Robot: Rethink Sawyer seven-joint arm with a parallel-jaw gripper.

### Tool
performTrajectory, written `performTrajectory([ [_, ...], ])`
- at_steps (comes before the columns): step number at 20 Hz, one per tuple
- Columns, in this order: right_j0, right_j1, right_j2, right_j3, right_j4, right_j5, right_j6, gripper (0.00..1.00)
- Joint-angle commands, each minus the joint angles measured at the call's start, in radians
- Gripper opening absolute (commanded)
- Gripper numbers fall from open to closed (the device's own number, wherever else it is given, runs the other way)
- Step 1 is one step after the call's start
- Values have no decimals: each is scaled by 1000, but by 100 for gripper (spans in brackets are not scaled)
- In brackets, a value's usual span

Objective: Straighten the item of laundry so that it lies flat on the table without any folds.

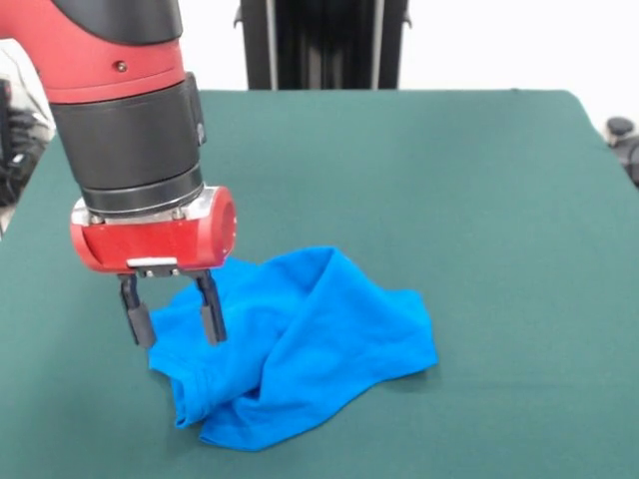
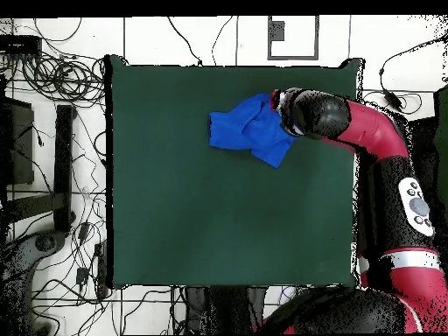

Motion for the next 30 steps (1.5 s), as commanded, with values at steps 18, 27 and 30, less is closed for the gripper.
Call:
performTrajectory([
  [18, 21, 92, 95, 13, -45, 40, -188, 100],
  [27, 18, 117, 104, -2, -48, 35, -195, 100],
  [30, 12, 125, 111, -4, -50, 34, -202, 100],
])
